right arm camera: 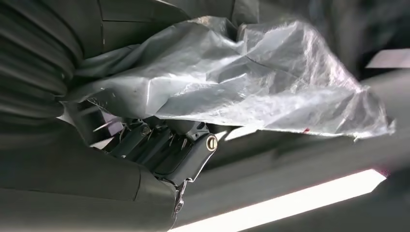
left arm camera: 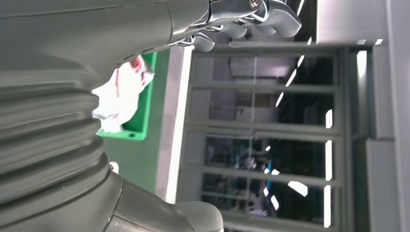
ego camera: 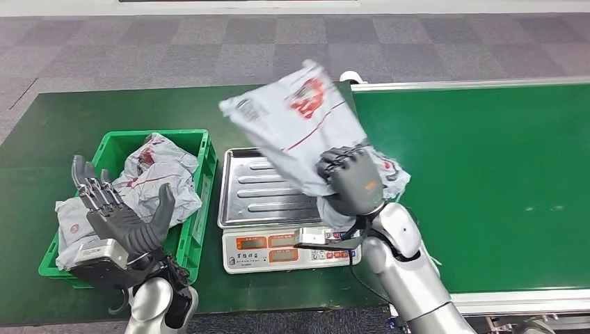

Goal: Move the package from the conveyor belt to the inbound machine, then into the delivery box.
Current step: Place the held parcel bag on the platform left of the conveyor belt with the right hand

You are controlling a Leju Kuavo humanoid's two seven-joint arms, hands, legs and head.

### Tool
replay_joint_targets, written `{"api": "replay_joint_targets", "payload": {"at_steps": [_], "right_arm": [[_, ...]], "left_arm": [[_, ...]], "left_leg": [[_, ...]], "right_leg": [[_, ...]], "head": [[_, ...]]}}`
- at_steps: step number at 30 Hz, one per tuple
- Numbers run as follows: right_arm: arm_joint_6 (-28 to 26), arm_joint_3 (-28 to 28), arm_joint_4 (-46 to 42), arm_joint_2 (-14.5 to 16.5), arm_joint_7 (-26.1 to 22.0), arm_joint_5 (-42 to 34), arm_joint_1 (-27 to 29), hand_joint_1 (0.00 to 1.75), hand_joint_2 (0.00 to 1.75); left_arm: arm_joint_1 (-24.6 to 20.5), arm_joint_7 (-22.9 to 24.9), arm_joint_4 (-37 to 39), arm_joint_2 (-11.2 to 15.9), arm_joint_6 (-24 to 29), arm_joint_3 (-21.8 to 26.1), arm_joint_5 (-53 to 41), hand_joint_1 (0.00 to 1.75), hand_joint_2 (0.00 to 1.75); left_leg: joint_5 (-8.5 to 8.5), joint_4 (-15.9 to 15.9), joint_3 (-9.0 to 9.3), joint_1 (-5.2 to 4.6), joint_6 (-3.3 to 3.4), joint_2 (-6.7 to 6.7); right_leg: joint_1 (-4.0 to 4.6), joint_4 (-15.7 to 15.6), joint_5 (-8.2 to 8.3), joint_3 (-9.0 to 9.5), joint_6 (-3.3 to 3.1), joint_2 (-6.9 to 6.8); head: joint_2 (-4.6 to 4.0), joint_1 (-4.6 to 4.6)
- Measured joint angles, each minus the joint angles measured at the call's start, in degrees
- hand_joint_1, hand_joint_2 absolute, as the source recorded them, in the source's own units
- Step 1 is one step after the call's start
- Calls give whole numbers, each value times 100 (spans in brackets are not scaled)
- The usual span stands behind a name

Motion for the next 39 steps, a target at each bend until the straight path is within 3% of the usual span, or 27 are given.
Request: {"api": "replay_joint_targets", "payload": {"at_steps": [5,10,16,20,24,31,39], "right_arm": [[585,765,695,-31,-215,-294,-209,175,175],[1409,1378,1360,-31,-21,-746,-303,175,175],[1475,1473,1842,-44,-41,-1581,-300,175,175],[1463,1458,1941,-53,-113,-1863,-282,2,175],[1257,1150,1754,-102,-378,-2891,-42,0,175],[1209,-69,637,-242,-626,-4673,681,0,175],[1777,-1224,-523,-231,-645,-5075,1223,0,175]], "left_arm": [[-93,0,-72,-36,-48,-1,63,0,175],[-225,2,18,-76,-123,-50,65,0,175],[-228,0,51,-78,-115,-104,15,0,175],[-225,0,51,-73,-74,-130,10,0,175],[-183,1,44,-49,-2,-155,6,0,175],[-44,2,-25,15,30,-155,-36,0,175],[0,2,-32,116,2,-160,-47,0,175]], "left_leg": [[0,0,0,2,0,-1],[0,0,0,2,-1,-1],[-1,1,0,1,0,0],[-1,1,0,1,0,0],[-1,1,-1,1,0,-2],[-7,1,-4,0,3,-2],[-9,1,-4,1,2,-1]], "right_leg": [[2,0,0,0,0,0],[2,0,0,-1,0,0],[1,-1,0,-2,0,1],[1,-1,0,-3,0,2],[1,-1,0,-3,0,0],[0,-2,-2,-4,1,-1],[1,-2,-4,-6,0,1]], "head": [[0,0],[0,0],[0,0],[0,0],[0,-1],[0,0],[0,0]]}}
